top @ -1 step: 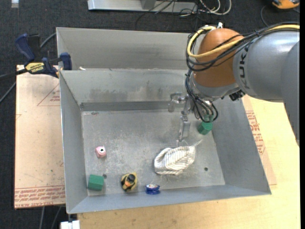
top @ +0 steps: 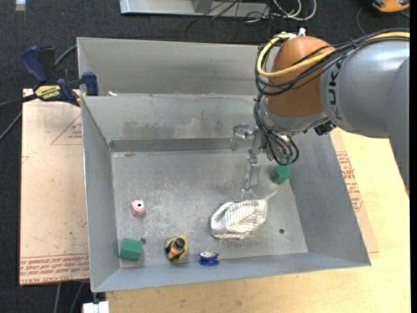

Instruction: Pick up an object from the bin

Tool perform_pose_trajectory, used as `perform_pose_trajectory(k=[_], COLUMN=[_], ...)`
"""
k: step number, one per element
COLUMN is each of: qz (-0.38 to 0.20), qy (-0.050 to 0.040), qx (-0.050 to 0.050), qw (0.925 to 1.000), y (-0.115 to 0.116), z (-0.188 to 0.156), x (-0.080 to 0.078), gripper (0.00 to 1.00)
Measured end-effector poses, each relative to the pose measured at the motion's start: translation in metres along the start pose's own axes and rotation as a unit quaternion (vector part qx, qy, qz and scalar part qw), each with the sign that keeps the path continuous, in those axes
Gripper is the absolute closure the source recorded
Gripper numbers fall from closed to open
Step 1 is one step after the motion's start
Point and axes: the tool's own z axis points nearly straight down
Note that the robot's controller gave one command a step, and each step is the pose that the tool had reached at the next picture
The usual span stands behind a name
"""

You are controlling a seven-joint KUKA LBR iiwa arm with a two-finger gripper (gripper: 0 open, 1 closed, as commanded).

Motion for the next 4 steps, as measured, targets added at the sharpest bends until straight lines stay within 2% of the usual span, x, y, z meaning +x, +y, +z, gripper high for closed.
perform_pose_trajectory(k=[1, 2, 3, 4], qz=[-0.004, -0.038, -0.039, -0.117], qy=[0.0047, -0.0017, 0.0014, -0.0006], qx=[0.0, 0.0, 0.0, 0.0], qw=[1.0, 0.9993, 0.9992, 0.9931], y=[-0.05, -0.04, -0.058, -0.044], z=[0.07, 0.067, 0.067, 0.068], x=[0.017, -0.002, 0.097, 0.076], gripper=[0.0, 0.0, 0.0, 0.0])
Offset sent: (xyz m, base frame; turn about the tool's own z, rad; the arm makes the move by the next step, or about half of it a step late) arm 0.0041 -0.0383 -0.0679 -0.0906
